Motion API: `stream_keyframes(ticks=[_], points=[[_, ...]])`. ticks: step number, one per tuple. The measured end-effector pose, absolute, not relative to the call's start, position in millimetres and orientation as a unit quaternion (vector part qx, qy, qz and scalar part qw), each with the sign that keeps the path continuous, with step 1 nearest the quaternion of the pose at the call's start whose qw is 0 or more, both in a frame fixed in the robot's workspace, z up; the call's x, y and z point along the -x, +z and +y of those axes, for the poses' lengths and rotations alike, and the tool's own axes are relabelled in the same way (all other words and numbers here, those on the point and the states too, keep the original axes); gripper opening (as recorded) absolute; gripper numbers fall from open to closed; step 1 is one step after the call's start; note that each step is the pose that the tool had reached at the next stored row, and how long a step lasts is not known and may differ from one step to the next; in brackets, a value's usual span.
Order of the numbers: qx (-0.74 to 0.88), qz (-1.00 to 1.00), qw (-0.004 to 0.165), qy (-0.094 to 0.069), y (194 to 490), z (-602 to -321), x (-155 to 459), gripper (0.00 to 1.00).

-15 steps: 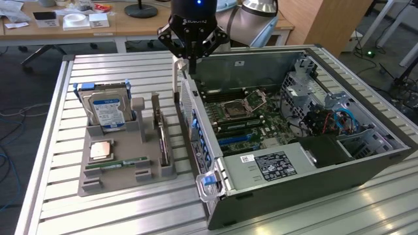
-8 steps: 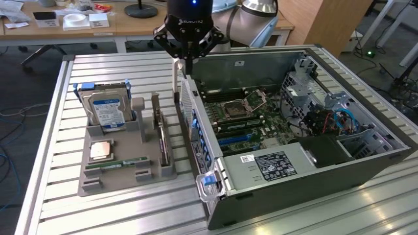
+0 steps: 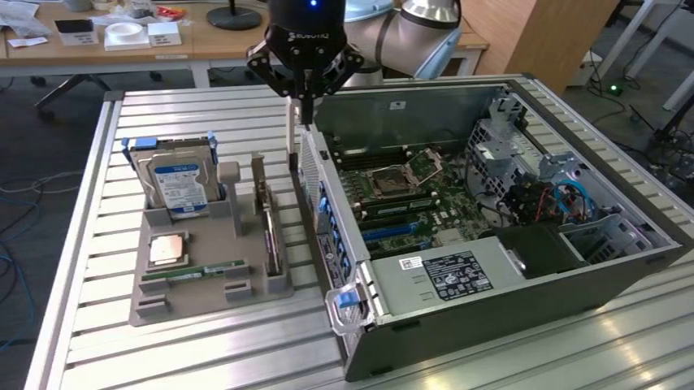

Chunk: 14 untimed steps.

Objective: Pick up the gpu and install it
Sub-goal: 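Reach for the gpu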

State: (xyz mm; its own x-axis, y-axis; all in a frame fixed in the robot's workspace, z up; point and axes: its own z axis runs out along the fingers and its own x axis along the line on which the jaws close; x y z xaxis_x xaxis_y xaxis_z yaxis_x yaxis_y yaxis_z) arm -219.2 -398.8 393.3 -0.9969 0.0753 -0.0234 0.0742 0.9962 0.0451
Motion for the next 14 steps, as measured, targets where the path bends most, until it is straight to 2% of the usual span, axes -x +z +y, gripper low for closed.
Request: stream_keyframes(ticks=[14], points=[[-0.037, 0.999, 0.013, 0.022, 393, -399, 232, 0.11]])
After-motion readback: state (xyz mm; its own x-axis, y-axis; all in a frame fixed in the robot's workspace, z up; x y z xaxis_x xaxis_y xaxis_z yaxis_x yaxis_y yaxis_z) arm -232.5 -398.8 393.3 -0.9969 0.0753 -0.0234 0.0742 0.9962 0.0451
